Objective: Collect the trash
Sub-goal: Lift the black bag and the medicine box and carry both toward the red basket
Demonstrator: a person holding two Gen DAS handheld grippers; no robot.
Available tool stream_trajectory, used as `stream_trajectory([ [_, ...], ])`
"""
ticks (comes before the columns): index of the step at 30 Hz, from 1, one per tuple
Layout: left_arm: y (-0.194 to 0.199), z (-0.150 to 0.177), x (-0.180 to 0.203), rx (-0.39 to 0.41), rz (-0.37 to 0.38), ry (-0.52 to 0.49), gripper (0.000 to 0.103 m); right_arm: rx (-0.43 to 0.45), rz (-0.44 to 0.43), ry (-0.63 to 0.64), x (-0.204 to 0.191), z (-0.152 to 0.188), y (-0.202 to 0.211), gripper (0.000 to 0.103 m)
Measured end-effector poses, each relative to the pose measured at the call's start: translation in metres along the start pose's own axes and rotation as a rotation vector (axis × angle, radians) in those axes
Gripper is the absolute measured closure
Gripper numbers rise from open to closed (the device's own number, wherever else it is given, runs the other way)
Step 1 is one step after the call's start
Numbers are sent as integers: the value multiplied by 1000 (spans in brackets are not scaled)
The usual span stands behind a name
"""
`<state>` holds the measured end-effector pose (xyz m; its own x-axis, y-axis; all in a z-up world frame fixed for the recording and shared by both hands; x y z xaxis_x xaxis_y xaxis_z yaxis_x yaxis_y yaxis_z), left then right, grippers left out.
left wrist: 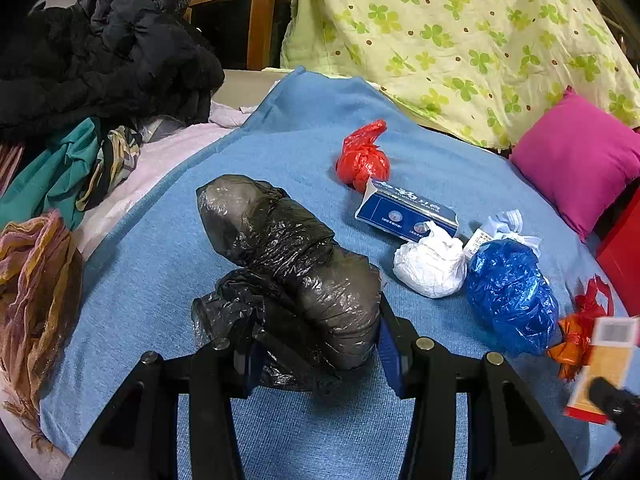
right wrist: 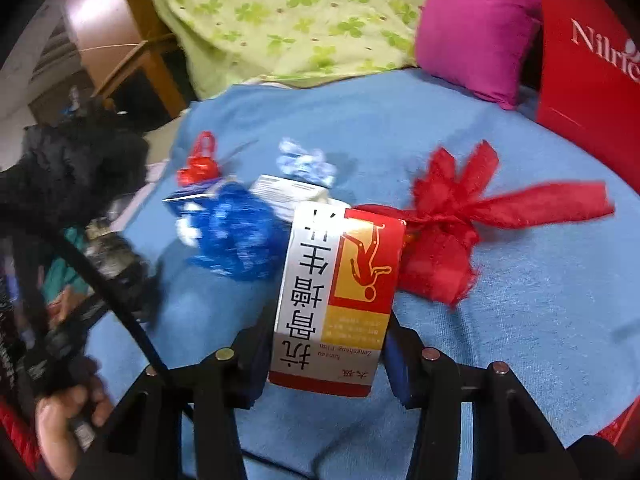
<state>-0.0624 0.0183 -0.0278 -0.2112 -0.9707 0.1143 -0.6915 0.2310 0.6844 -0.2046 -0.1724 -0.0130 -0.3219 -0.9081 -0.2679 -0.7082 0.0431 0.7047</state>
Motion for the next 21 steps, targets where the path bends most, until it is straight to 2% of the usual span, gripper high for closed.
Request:
stream_trajectory([
  [5, 10, -1, 5, 43, -15, -34, 53, 84, -30, 44, -7, -7, 48, 52],
  [7, 17, -3, 9, 64, -30, -59, 53, 126, -23, 27, 2, -12, 66, 52],
  [12, 41, -6, 30, 90, 8, -116, 53, 217, 23, -23, 36, -26, 106, 52],
  [15, 59, -10, 51, 99, 62, -126, 53, 256, 56, -69, 62, -33, 124, 52],
  [21, 113, -20, 127, 161, 203, -246, 53, 320, 123, -162, 122, -29, 163, 52],
])
Point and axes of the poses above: each gripper's, at about its wrist camera, not at the fingertips, and y roughly against the way its jaws point, x to its right, z to its underside, the point moved 10 cm from there along -y, roughly the way its jaws point, and after that the axes turned 1 degree about -x, right-handed, at the moved point
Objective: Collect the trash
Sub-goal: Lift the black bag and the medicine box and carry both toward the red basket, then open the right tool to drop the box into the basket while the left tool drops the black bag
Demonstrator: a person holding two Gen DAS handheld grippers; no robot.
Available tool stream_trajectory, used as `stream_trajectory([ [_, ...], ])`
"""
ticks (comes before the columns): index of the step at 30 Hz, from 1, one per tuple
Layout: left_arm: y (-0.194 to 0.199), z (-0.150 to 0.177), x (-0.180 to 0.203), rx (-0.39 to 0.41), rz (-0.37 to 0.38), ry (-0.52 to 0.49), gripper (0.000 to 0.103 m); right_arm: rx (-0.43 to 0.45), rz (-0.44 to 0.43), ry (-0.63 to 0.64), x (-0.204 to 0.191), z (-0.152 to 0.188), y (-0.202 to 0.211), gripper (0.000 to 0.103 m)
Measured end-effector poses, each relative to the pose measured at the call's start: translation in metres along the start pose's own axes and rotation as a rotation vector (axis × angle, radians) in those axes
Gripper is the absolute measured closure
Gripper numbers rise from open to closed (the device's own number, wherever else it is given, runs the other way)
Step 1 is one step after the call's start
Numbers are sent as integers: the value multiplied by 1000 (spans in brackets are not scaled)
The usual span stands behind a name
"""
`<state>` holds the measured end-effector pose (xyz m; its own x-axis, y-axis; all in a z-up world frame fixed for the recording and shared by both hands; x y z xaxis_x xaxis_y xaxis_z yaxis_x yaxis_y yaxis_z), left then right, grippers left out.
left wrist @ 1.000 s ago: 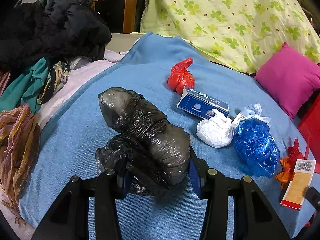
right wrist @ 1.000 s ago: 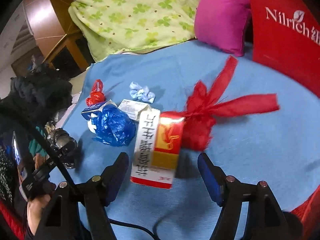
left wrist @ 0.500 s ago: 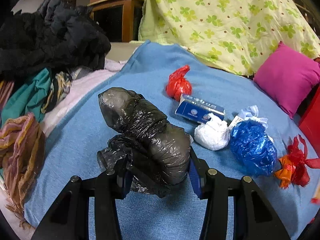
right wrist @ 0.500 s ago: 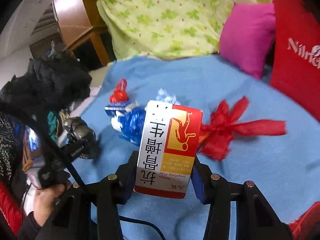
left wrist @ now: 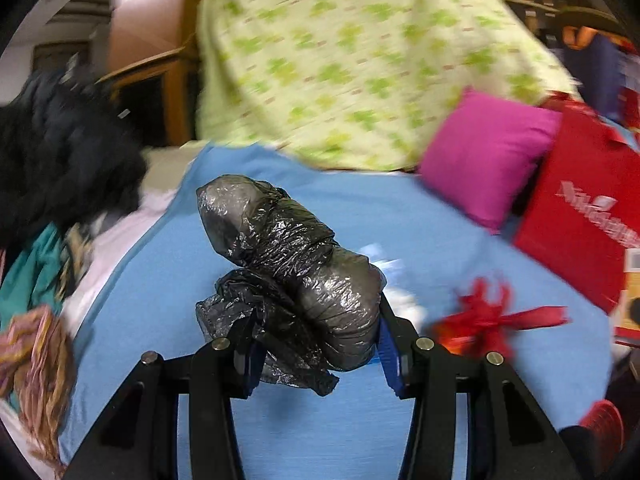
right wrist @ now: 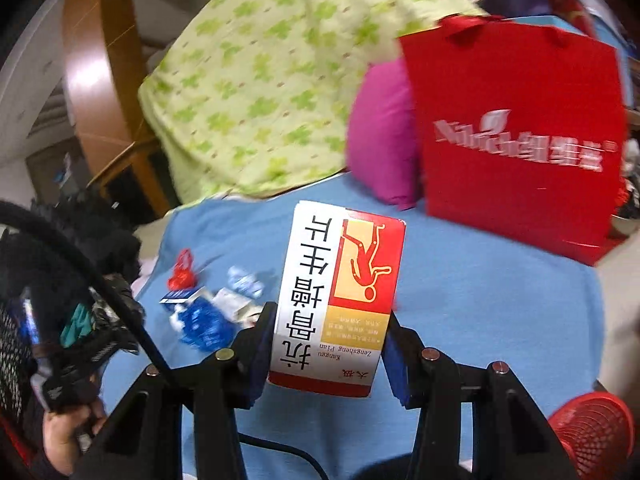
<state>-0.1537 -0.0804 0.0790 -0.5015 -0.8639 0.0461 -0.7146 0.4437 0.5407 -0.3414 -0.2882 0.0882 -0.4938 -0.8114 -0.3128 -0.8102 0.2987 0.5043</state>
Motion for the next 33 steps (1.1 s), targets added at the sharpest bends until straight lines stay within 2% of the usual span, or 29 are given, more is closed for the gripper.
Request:
stream_trajectory([
  [7, 34, -13, 127, 18, 240, -169, 53, 53, 113, -126, 93, 10, 51, 52],
  [11, 52, 3, 197, -11, 381, -241, 53, 53, 205, -196, 154, 32, 84, 52],
  [17, 86, 36, 284, -38, 534, -361, 53, 83, 354, -278, 230, 57, 152, 52],
  [22, 115, 54, 330, -36, 627, -421, 53, 152, 447, -251, 254, 46, 212, 52],
  [27, 133, 67, 352, -37, 685, -455, 53, 230, 489, -229, 256, 28, 252, 52],
  [33, 149, 81, 366, -36, 729, -492, 53, 272, 512, -192, 247, 20, 271, 52],
])
Point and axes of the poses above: each gripper's, at about its wrist camera, not at the fingertips, and y roughly against the way its jaws point, x to its right, z to its underside, the point moved 10 cm from there along -y, roughly the way its jaws point, and after that the axes turned 1 degree about -x, right-handed, at the moved point
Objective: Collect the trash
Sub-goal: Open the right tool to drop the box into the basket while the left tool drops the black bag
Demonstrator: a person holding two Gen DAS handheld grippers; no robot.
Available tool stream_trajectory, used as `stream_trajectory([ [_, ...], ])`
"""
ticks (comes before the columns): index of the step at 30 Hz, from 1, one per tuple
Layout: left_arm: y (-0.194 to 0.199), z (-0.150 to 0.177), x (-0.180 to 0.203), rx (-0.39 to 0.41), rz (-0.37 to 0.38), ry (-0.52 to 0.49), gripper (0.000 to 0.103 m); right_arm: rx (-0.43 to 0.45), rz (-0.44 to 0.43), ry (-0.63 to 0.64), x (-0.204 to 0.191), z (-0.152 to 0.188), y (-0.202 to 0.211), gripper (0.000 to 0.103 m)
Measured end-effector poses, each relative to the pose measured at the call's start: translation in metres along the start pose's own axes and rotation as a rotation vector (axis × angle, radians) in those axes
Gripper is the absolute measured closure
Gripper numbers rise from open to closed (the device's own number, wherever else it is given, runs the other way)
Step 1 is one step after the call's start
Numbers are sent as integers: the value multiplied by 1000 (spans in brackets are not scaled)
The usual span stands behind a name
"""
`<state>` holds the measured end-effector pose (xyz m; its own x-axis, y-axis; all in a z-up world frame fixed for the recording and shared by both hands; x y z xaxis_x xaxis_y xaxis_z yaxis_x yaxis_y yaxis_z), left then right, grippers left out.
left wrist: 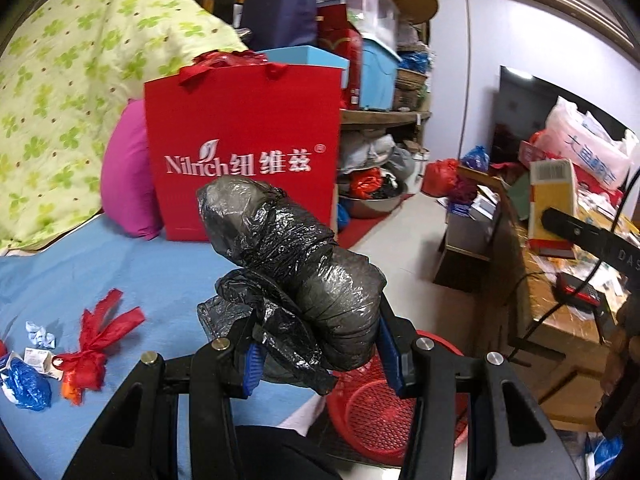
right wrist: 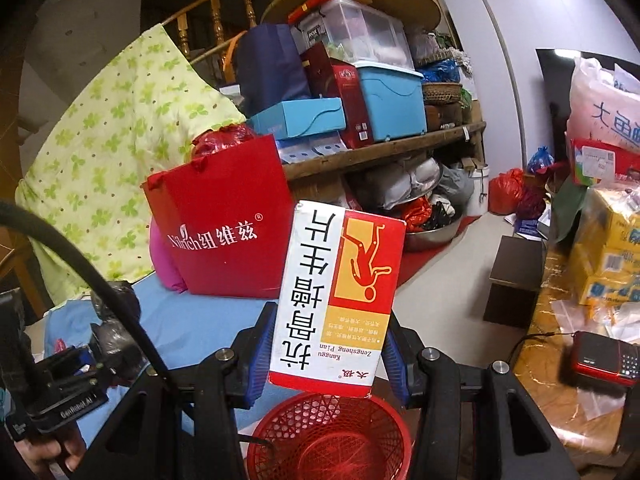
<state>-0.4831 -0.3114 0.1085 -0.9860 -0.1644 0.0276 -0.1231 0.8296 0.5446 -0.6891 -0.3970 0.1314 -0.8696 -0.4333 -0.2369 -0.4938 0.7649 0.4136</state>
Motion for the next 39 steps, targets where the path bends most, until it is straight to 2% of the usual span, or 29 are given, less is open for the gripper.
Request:
stream_trajectory([
  [3, -3, 8, 12, -26, 30, -11, 53, -59, -6, 20, -2, 18, -9, 52],
  [7, -15, 23, 24, -76, 61, -17, 53, -187, -8, 31, 1, 65, -36, 52],
  [15, -44, 49, 40, -167, 78, -38, 53, -369, -9, -12, 18, 145, -75, 52],
  [18, -50, 55, 43, -186, 82, -47, 53, -420, -9, -18, 21, 165, -84, 48],
  [19, -52, 56, 45, -191, 84, -49, 53, -433, -5, -18, 22, 170, -87, 40],
  [20, -54, 58, 46, -196, 86, -50, 53, -437, -1, -24, 24, 172, -89, 33],
  [21, -57, 59, 46, -202, 87, -51, 53, -427, -1, -34, 24, 172, -90, 32],
  [26, -70, 66, 51, -234, 98, -52, 53, -386, 11, -66, 34, 160, -86, 32],
  [35, -89, 75, 77, -286, 164, -104, 51, -266, 41, -136, 56, 116, -66, 31],
  [36, -91, 76, 80, -292, 170, -114, 47, -257, 42, -141, 57, 111, -64, 31],
  [37, -93, 77, 84, -301, 174, -128, 35, -250, 43, -145, 58, 109, -62, 31],
  [39, -93, 77, 87, -300, 173, -141, 21, -236, 45, -147, 59, 103, -60, 31],
])
Point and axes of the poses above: each gripper's, at about its wrist camera, not at the fingertips, and y roughly against the way its jaws point, x to its right, z to its underside, the point moved 10 cm from there along -y, roughly the way its jaws point, and after that the axes turned 1 degree about -x, right-handed, at the moved point
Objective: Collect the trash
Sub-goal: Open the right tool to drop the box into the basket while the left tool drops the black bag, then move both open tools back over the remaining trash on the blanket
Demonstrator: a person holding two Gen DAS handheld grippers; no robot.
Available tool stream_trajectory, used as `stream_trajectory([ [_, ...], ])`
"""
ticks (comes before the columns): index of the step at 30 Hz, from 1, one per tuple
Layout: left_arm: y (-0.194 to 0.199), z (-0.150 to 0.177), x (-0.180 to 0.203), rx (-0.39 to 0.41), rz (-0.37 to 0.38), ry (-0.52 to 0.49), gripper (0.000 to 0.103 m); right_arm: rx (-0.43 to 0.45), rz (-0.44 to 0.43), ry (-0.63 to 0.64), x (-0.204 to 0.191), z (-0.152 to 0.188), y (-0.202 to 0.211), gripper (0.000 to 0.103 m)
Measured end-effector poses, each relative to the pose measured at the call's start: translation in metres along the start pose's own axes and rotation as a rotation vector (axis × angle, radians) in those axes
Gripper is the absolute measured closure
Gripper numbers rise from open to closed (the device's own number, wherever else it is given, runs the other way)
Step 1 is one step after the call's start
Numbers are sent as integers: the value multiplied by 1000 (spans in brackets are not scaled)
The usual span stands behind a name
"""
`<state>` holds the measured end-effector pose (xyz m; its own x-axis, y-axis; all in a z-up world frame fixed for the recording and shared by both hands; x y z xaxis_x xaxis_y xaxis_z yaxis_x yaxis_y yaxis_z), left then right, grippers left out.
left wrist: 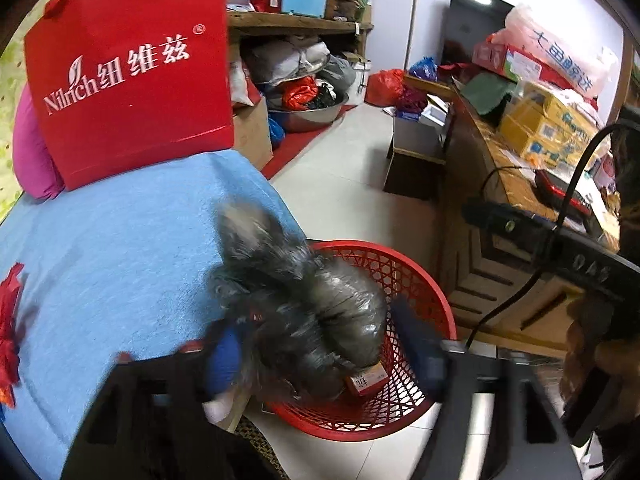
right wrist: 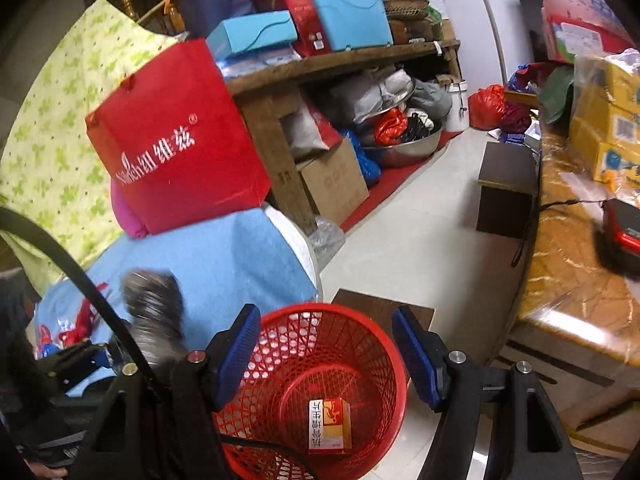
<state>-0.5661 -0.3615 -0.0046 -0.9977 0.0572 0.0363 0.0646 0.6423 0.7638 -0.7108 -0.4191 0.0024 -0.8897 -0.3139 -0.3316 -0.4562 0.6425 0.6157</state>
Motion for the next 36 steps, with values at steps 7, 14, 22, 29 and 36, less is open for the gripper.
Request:
stream_trajectory([
  [7, 24, -7, -16, 46, -48, 0, 20, 29, -5, 6, -8, -8, 9, 31],
  [14, 68, 0, -75, 113, -132, 110, 17, 52, -24, 21, -28, -11, 17, 29],
  [22, 101, 28, -138, 151, -179, 260, 16, 59, -35, 69, -54, -9, 29, 29],
  [29, 133, 52, -191, 187, -261, 356, 16, 45, -48, 105, -75, -4, 31, 29],
  [36, 169, 95, -250, 201, -385, 486, 16, 45, -97, 146, -104, -2, 28, 25],
])
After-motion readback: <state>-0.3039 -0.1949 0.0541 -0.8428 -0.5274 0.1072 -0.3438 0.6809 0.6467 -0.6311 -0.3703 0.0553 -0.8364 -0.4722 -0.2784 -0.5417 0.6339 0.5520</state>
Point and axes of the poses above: each gripper's, at about its wrist camera, not at the fingertips, and y roughly against the way its jaws point, x to its right, z to its underside, the point moved 10 cm from there along -y, roughly the way its jaws point, and after that the axes turned 1 degree about -x, right-handed, at the moved point
